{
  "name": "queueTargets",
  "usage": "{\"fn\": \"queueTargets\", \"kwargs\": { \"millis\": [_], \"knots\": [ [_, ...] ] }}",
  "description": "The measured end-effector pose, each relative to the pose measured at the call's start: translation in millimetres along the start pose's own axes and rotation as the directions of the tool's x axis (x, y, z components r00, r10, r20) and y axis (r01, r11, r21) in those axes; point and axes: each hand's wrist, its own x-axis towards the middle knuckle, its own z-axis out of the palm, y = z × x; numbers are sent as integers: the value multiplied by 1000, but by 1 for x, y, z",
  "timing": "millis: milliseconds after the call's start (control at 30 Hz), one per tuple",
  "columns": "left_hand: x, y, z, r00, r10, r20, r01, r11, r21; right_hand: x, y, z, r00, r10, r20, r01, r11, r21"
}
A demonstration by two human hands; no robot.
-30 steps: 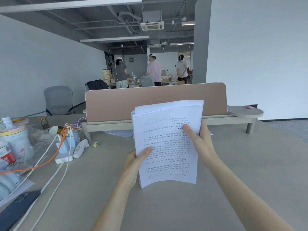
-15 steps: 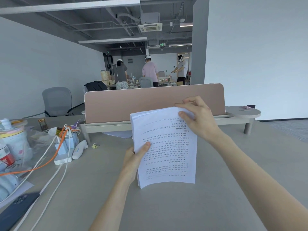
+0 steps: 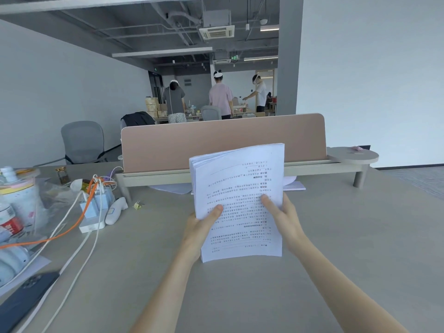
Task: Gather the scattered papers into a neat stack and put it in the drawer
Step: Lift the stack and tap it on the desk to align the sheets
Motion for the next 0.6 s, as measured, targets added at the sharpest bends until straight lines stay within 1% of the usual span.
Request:
{"fn": "queueTargets", "kwargs": {
  "millis": [133, 200, 267, 367, 433, 600],
  "knots": [
    [2, 6, 6, 1000, 25, -9, -25, 1000, -9, 3, 1, 1, 996, 24, -83, -20, 999, 43],
    [2, 6, 7, 999, 37, -13, -37, 999, -20, 3, 2, 3, 991, -9, -132, 13, 1000, 26],
    [-1, -3, 7, 1000, 9, -16, -9, 1000, -9, 0, 12, 6, 987, -15, -161, 14, 1000, -11],
    [-6, -27, 9, 998, -61, -30, 61, 998, -3, -9, 33, 12, 983, 52, -177, -65, 996, -68],
    [-11, -37, 10, 997, -69, -41, 69, 998, 4, -10, 41, 13, 980, 75, -185, -93, 992, -86],
    [-7, -31, 6, 997, -48, -57, 51, 997, 59, 1, 36, 8, 983, 22, -185, -59, 979, -194]
  ]
}}
